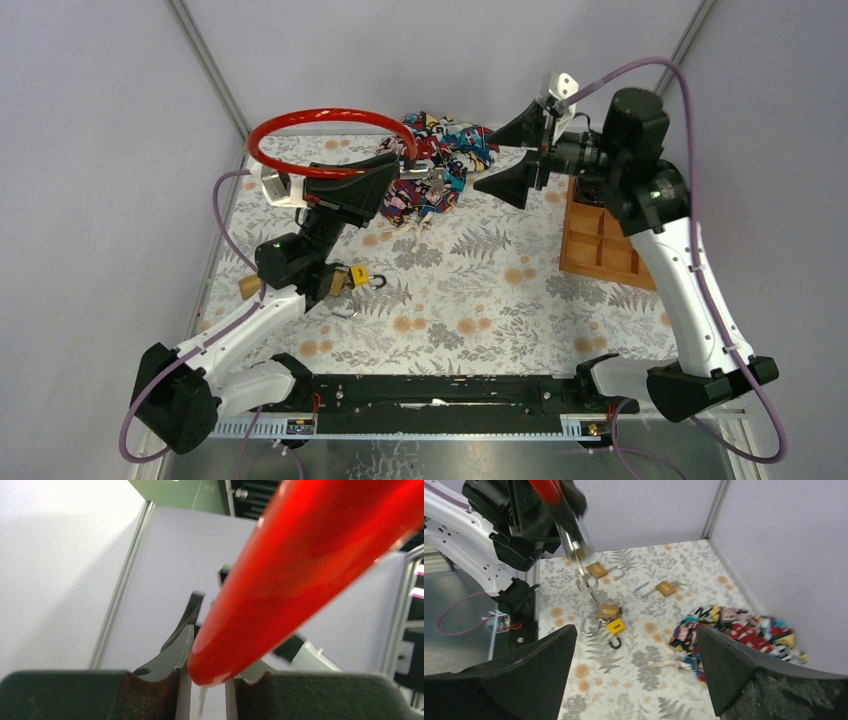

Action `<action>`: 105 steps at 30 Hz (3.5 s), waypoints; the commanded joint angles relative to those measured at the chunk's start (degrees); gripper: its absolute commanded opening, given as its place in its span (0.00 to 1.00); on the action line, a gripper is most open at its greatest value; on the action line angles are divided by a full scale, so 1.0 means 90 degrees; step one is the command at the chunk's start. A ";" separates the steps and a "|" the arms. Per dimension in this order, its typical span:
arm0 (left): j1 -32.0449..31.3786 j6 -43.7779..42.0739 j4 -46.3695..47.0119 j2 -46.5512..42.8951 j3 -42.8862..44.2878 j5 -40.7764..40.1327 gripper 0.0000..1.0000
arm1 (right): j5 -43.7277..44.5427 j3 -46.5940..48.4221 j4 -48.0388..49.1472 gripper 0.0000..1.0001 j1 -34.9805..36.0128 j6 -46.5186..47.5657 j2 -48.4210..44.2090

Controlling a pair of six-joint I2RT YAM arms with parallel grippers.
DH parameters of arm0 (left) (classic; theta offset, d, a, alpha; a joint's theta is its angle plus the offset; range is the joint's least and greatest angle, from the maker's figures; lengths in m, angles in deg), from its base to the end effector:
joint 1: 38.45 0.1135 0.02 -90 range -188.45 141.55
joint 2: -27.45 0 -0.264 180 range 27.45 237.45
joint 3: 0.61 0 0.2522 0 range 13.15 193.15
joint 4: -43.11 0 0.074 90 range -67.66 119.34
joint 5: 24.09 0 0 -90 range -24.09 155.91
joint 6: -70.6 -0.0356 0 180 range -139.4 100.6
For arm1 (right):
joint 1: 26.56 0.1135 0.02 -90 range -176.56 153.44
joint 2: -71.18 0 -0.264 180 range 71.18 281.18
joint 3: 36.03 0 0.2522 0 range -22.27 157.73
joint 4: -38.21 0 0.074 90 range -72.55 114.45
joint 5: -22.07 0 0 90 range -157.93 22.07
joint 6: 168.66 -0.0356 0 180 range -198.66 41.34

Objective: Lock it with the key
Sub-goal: Lock the lock, then place the lock at the center of the board.

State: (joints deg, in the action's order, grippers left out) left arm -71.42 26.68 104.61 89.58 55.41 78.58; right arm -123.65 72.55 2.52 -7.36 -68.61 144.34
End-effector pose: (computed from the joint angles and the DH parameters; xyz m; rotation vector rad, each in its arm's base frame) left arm 0.1712 -0.1204 0.4095 0.1573 0.6781 -1.3956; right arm 0.2199 0.1077 0.5119 -1.1084 1.2150 0.8824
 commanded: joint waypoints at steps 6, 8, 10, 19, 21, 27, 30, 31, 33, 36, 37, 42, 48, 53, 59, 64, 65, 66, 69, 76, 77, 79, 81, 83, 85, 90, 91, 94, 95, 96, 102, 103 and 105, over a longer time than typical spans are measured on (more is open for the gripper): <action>0.0119 -0.1406 -0.2598 -0.0801 0.0334 0.0634 0.00 | 0.1257 0.2082 -0.2859 0.92 0.1486 0.2609 0.0725; 0.0147 -0.1401 -0.2895 -0.0908 0.0374 0.0797 0.00 | 0.1046 0.1995 -0.2476 0.87 0.1492 0.2423 0.0764; 0.0150 -0.1319 -0.2986 -0.0998 0.0342 0.0925 0.00 | 0.0792 0.2014 -0.2404 0.82 0.1499 0.2284 0.0931; 0.0148 -0.0932 -0.2850 -0.1140 0.0188 0.0943 0.00 | 0.0235 0.1152 -0.1773 0.70 0.1497 0.1731 0.0989; 0.0148 -0.0891 -0.2848 -0.1104 0.0199 0.0945 0.00 | 0.0149 0.0844 -0.1392 0.68 0.1499 0.1503 0.0919; 0.0148 -0.0927 -0.2871 -0.1066 0.0210 0.0967 0.00 | 0.0013 0.0493 -0.0862 0.56 0.1573 0.0992 0.0936; 0.0148 -0.0931 -0.2912 -0.1063 0.0216 0.0981 0.00 | 0.0035 0.0395 -0.0662 0.54 0.1682 0.0926 0.0895; 0.0148 -0.0953 -0.2913 -0.1060 0.0221 0.0976 0.00 | 0.0089 0.0397 -0.0685 0.54 0.1714 0.0937 0.0901; 0.0148 -0.0988 -0.2913 -0.1060 0.0226 0.0979 0.00 | 0.0119 0.0431 -0.0787 0.51 0.1740 0.0974 0.0920; 0.0148 -0.1009 -0.2918 -0.1054 0.0222 0.0984 0.00 | 0.0216 0.0469 -0.0911 0.32 0.1766 0.1075 0.0943; 0.0148 -0.1023 -0.2921 -0.1062 0.0226 0.0998 0.00 | 0.0224 0.0469 -0.0960 0.19 0.1778 0.1128 0.0943; 0.0149 -0.1258 -0.3067 -0.1076 0.0346 0.1024 0.00 | 0.0399 0.0126 -0.1103 0.00 0.1802 0.1668 0.0738; 0.0468 -0.1280 -0.3395 -0.1056 0.0788 0.1132 0.00 | 0.0966 -0.1151 -0.0327 0.00 0.1667 0.1891 0.0174; 0.0896 -0.1182 -0.2902 -0.1000 0.1273 0.1255 0.00 | 0.0671 -0.2613 0.0590 0.00 0.0684 0.1570 -0.0159; 0.1291 -0.1908 -0.4560 -0.1024 0.1752 0.2007 0.00 | 0.0828 -0.3434 0.0588 0.00 0.0493 0.1907 -0.0449; 0.1863 -0.2089 -0.5112 -0.0929 0.2062 0.1962 0.00 | 0.0929 -0.3848 0.0201 0.00 0.0261 0.2000 -0.0582; 0.1995 -0.1967 -0.4890 -0.0894 0.2088 0.1995 0.00 | 0.0817 -0.4032 0.0319 0.00 0.0145 0.1908 -0.0624; 0.2078 -0.1822 -0.4651 -0.0880 0.2068 0.2022 0.00 | 0.0737 -0.4211 0.0528 0.00 0.0092 0.1764 -0.0691; 0.2130 -0.1385 -0.4306 -0.0913 0.1888 0.2138 0.00 | 0.0110 -0.4493 0.1400 0.00 0.0064 0.1052 -0.0826; 0.2120 -0.1110 -0.4493 -0.0981 0.1415 0.2188 0.00 | 0.0141 -0.4321 0.1539 0.00 0.0064 0.0551 -0.0910; 0.2120 -0.1300 -0.4538 -0.0993 0.1417 0.2177 0.00 | 0.0476 -0.4249 0.1281 0.00 0.0055 0.0576 -0.0893; 0.2122 -0.1852 -0.4653 -0.1030 0.1316 0.2260 0.00 | 0.0962 -0.4079 0.0749 0.00 0.0043 0.0550 -0.0706; 0.2042 -0.2440 -0.5289 -0.1001 0.1185 0.2267 0.00 | 0.1303 -0.3999 0.0381 0.00 0.0044 0.0107 -0.0419; 0.1803 -0.3046 -0.6853 -0.0800 0.1300 0.2074 0.00 | 0.1765 -0.4069 0.0090 0.00 0.0044 -0.0448 -0.0135; 0.1420 -0.3424 -0.7941 -0.0674 0.1162 0.1670 0.00 | 0.2670 -0.4258 -0.0200 0.00 0.0043 -0.0986 0.0082; 0.0057 -0.3108 -0.8798 -0.0408 0.0417 0.0496 0.00 | 0.3736 -0.4485 -0.0548 0.00 0.0025 -0.1878 0.0672; -0.0122 -0.2791 -0.8764 -0.0229 0.0326 0.0476 0.00 | 0.3831 -0.4466 -0.0542 0.00 0.0020 -0.1996 0.0776; -0.0525 -0.1682 -0.8119 0.0320 -0.0057 0.0283 0.00 | 0.4247 -0.4426 -0.0626 0.00 -0.0015 -0.2155 0.1032; -0.0693 -0.1464 -0.7862 0.0495 -0.0124 0.0167 0.00 | 0.4424 -0.4423 -0.0689 0.00 -0.0040 -0.2174 0.1091; -0.0887 -0.1314 -0.7597 0.0714 -0.0179 0.0069 0.00 | 0.4567 -0.4423 -0.0745 0.00 -0.0080 -0.2193 0.1144; -0.1505 -0.0268 -0.6369 0.2300 0.0039 -0.0516 0.00 | 0.5151 -0.4684 -0.0766 0.00 -0.0330 -0.2284 0.1155; -0.1514 -0.0143 -0.6226 0.2515 0.0089 -0.0618 0.00 | 0.5314 -0.4716 -0.0754 0.00 -0.0354 -0.2248 0.1141; -0.1566 -0.0091 -0.5949 0.2932 0.0156 -0.0719 0.00 | 0.5479 -0.4721 -0.0760 0.00 -0.0391 -0.2154 0.1161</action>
State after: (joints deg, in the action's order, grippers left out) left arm -85.04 19.38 38.36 111.09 53.99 77.03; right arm -80.40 30.46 -3.58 -10.14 -87.72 155.03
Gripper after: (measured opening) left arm 0.221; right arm 0.142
